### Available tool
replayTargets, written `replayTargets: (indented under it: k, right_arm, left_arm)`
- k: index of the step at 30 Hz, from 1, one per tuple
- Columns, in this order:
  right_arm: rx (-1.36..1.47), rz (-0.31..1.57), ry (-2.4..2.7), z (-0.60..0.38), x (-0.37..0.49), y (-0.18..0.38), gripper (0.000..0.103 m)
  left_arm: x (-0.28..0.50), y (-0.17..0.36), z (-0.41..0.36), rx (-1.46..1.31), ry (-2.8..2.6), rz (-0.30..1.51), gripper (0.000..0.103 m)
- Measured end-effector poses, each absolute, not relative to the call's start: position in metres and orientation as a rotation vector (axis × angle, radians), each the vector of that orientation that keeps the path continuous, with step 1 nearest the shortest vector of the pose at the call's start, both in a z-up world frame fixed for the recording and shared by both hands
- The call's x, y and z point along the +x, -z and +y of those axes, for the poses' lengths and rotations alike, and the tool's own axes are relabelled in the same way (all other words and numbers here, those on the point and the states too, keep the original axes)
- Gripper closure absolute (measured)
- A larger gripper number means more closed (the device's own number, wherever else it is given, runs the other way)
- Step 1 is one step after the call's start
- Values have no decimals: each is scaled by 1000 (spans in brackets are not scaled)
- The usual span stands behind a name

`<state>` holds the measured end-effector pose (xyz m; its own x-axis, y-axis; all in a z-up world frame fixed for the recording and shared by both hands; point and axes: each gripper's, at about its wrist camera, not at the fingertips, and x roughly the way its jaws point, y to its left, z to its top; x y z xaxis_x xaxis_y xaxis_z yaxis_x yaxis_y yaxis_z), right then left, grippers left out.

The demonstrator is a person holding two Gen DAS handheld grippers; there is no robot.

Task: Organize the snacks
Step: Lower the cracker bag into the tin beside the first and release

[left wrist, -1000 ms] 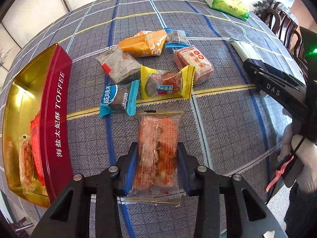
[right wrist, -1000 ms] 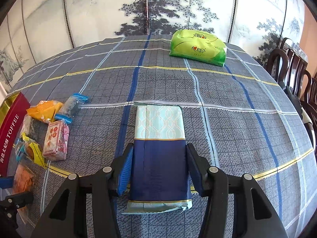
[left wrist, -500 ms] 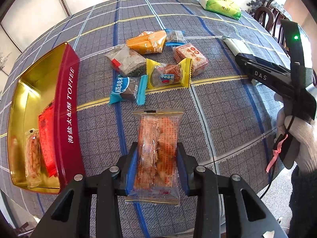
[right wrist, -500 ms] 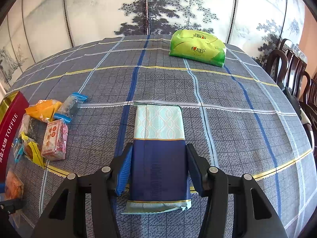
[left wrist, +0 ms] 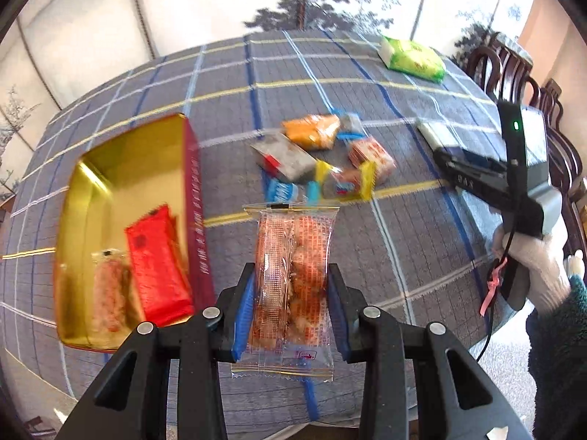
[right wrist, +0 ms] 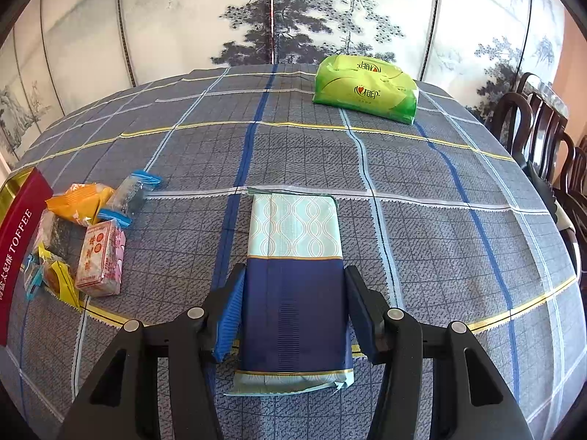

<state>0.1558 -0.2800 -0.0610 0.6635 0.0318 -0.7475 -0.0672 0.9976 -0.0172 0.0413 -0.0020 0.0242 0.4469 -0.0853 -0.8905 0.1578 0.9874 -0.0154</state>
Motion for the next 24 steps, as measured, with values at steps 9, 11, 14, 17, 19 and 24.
replayTargets:
  k: [9,11,14,17,19,24]
  right_arm:
    - [-45,843,-55,-280,155,61,49]
    - [-46,843,-55,-280,155,61,49]
    - [-46,843,-55,-280,156,61,49]
    - [-46,843,-55,-280,156,61,49]
    - [-46,843,-55,-280,156,61,49]
    - [-47,843,-54,-280,157,61,49]
  left_arm:
    - [64,-39,81,61,-55,1062,70]
    - [70,-34,101,78,-93,1061,70]
    - [77,-23,125,85,-152,1074,70]
    - [79,-11,145,67,-175,1115,70]
    - [79,-2,152,71,-180,1140,70]
    - [77,15,160,102,-197,1179,70]
